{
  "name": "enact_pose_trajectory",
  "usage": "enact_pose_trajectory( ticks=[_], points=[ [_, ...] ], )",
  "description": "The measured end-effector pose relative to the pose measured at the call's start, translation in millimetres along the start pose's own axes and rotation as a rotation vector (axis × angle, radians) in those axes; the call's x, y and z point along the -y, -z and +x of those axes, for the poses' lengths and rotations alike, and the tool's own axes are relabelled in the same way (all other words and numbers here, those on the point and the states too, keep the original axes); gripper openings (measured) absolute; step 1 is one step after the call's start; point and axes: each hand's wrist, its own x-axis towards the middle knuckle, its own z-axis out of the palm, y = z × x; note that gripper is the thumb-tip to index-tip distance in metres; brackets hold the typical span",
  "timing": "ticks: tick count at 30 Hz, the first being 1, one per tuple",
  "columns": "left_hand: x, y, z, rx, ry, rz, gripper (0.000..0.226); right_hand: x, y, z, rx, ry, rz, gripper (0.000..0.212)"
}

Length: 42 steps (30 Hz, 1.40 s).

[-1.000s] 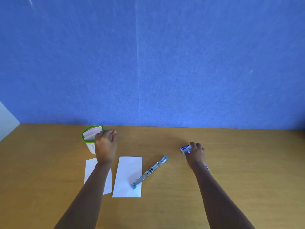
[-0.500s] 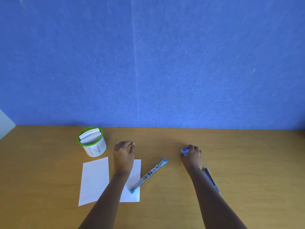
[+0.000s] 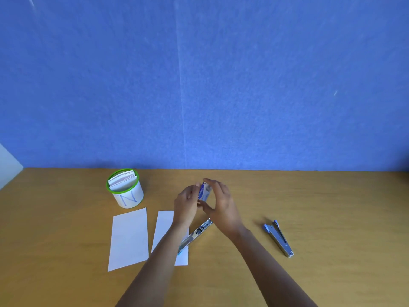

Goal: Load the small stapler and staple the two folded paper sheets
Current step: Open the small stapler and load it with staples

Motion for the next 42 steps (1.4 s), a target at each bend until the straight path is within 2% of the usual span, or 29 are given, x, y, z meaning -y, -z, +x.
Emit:
enact_pose_trajectory(
  ticks=[7,11,15,19,22,24,28,31,33,37,42],
  points=[
    [-6.3,-2.0,-9.0,0.092,0.2,-0.384,0.027,11.3,-2.2,-11.5,0.024,0.03,-0.004,0.059],
    [-12.0,-2.3,-15.4,0.112,0.243,-0.545,0.027,10.7,-5.6,-17.7,-0.044,0.006,-0.044,0.053],
    [-12.2,-6.0,-23.0,0.179,0.286,-0.611,0.028,11.7,-12.4,-23.3,-0.141,-0.116,0.013,0.05],
    [-12.1,-5.8,-22.7,0.185,0.226,-0.5,0.025,11.8,-15.5,-25.3,-0.109,-0.173,0.074,0.05],
    [-10.8,0.6,-19.8,0.174,0.129,-0.29,0.025,3.8,-6.7,-21.8,0.022,-0.154,0.1,0.068],
    [-10.0,4.1,-18.4,0.19,0.125,-0.218,0.023,0.8,3.1,-18.3,0.098,-0.166,0.176,0.071],
    [-8.9,5.6,-20.0,0.294,0.137,-0.153,0.026,-2.3,17.2,-7.9,-0.008,-0.243,0.242,0.038],
    [-5.4,6.8,-25.0,0.384,0.033,-0.082,0.038,-3.3,20.9,-3.7,-0.05,-0.298,0.235,0.024],
    [-3.2,7.3,-27.3,0.37,-0.007,-0.119,0.044,-4.0,20.9,-3.2,-0.059,-0.351,0.267,0.022],
    [1.6,10.2,-27.6,0.292,-0.027,-0.125,0.037,-7.1,24.0,-3.1,-0.124,-0.436,0.31,0.024],
    [3.2,14.0,-31.3,0.266,-0.025,-0.127,0.036,-6.8,28.0,-3.1,-0.165,-0.452,0.293,0.023]
  ],
)
